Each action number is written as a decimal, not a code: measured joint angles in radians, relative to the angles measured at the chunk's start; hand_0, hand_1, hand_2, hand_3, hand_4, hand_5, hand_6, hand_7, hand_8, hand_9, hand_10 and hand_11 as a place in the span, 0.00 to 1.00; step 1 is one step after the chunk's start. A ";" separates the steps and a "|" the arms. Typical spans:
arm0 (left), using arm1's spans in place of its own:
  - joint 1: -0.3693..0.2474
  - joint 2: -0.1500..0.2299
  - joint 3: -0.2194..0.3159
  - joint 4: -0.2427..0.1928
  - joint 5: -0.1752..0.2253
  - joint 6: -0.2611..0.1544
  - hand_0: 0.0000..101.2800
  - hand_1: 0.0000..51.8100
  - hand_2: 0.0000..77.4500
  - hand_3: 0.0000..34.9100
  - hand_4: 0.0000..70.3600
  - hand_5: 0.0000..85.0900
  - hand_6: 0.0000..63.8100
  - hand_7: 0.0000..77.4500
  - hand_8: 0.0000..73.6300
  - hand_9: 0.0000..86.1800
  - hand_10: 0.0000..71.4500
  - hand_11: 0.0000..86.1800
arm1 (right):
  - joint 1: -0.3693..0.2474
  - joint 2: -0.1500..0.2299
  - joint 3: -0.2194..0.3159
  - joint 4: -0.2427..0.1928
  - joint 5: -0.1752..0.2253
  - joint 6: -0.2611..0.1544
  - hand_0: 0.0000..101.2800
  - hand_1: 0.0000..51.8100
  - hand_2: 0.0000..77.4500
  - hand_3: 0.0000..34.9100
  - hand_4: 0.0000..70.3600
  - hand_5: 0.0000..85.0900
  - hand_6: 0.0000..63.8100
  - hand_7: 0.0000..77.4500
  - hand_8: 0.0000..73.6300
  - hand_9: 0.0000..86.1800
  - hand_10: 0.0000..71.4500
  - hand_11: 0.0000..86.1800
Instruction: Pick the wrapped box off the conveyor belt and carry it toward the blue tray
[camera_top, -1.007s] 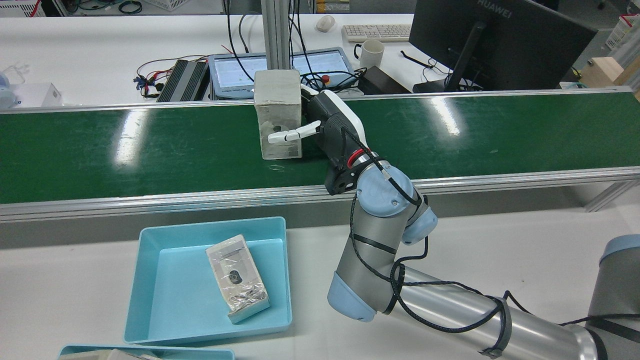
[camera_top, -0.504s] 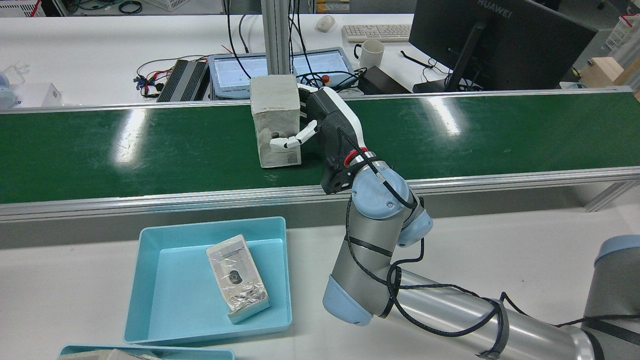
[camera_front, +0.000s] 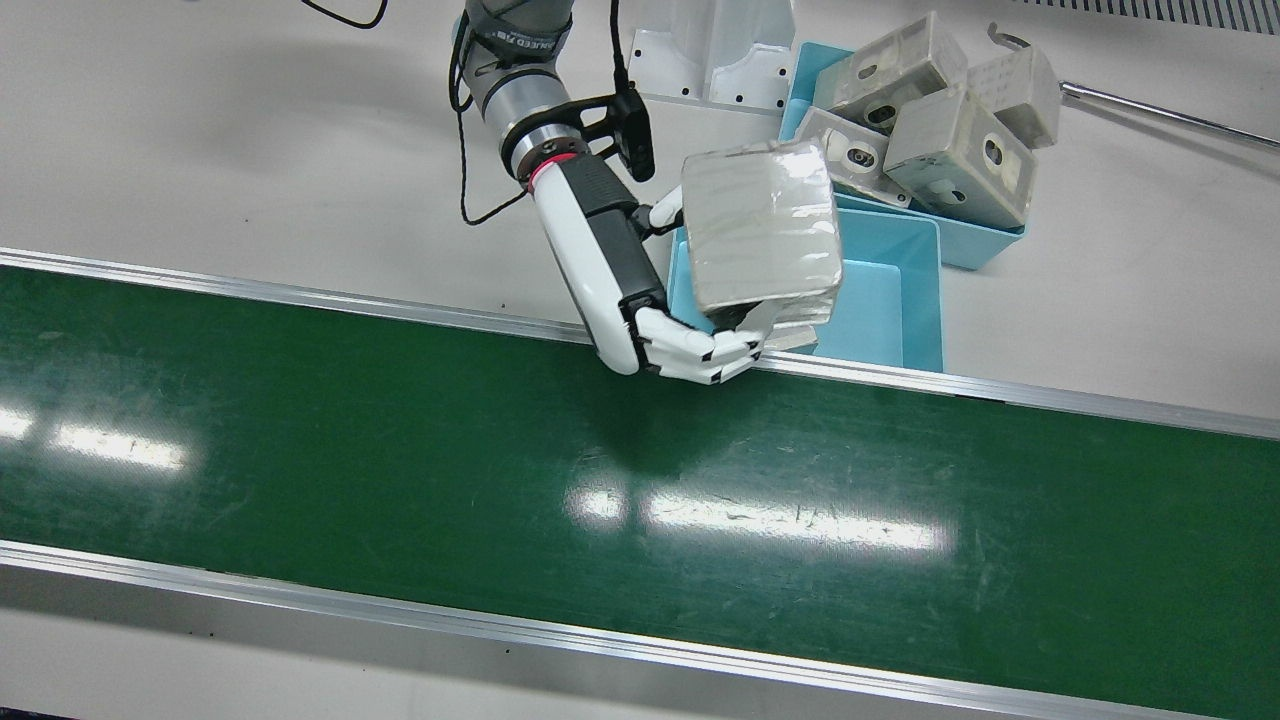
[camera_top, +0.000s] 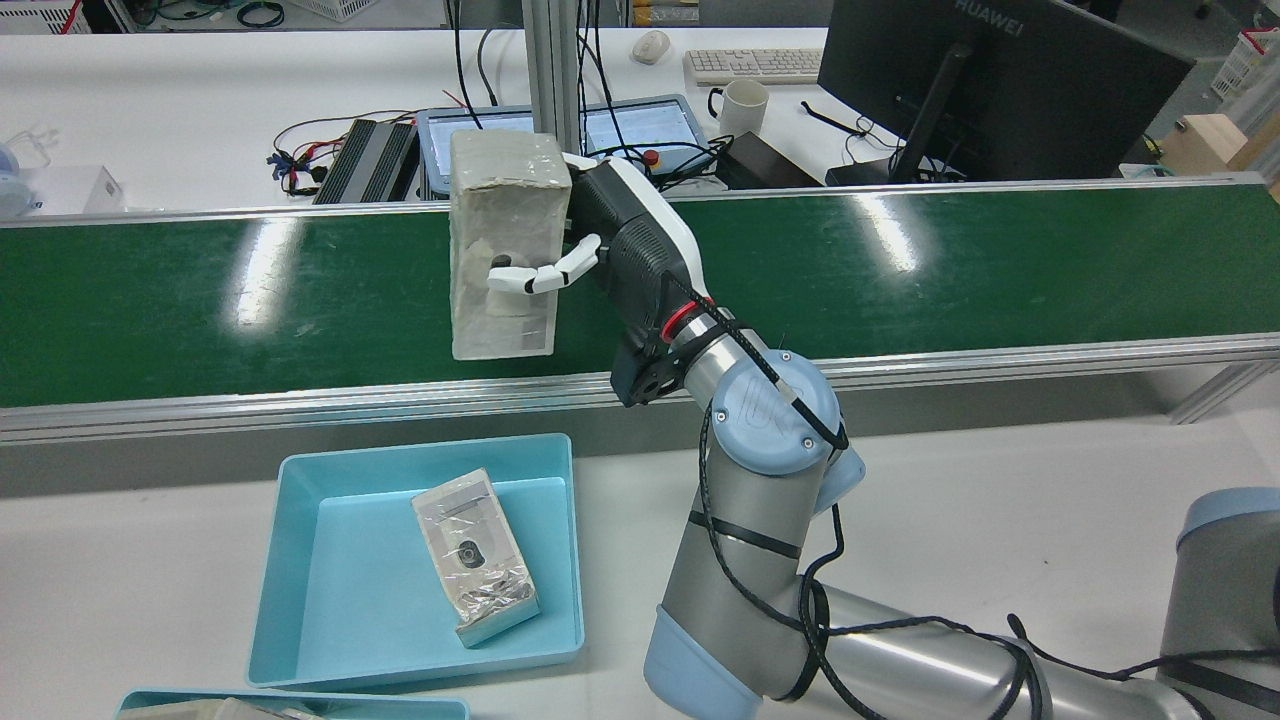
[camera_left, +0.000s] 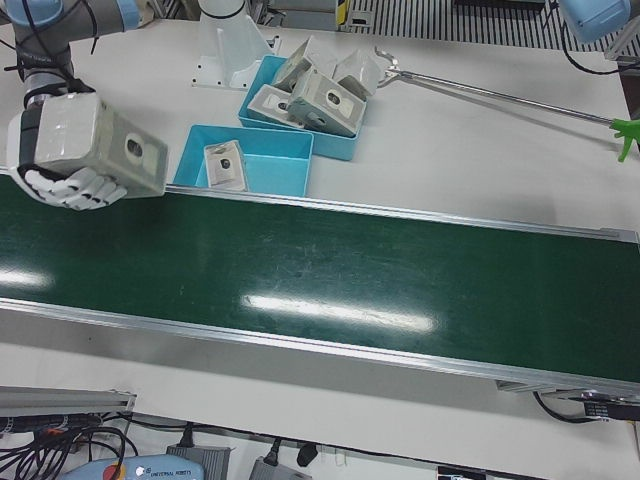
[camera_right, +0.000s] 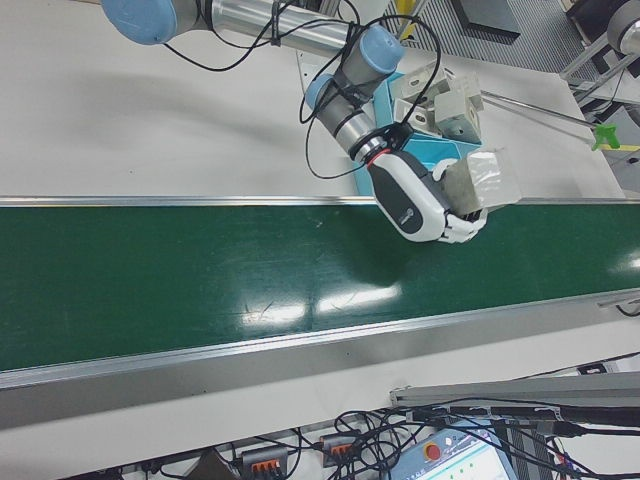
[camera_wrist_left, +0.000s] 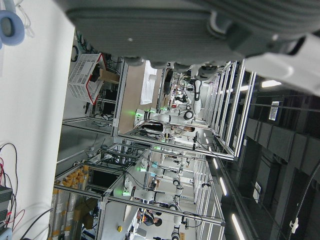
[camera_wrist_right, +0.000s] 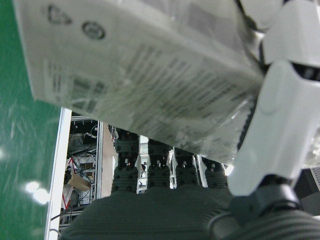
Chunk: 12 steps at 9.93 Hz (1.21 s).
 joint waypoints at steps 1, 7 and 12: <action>0.000 0.000 0.000 0.000 0.000 0.000 0.00 0.00 0.01 0.00 0.00 0.01 0.01 0.01 0.01 0.01 0.01 0.01 | -0.054 -0.002 0.036 -0.005 0.028 -0.033 0.48 0.16 0.42 0.01 0.53 0.49 0.57 0.63 0.71 0.52 0.84 0.39; 0.000 0.000 0.000 0.000 0.000 0.000 0.00 0.00 0.01 0.00 0.00 0.01 0.01 0.01 0.01 0.01 0.01 0.01 | -0.183 -0.017 -0.009 0.011 0.056 -0.113 0.47 0.02 0.49 0.00 0.36 0.63 0.56 0.72 0.72 0.60 0.60 0.60; 0.000 0.000 0.000 0.000 0.000 0.000 0.00 0.00 0.01 0.00 0.00 0.01 0.01 0.01 0.01 0.01 0.01 0.01 | -0.201 -0.009 -0.018 0.042 0.014 -0.111 0.39 0.05 0.27 0.40 0.08 0.02 0.02 0.15 0.00 0.02 0.00 0.02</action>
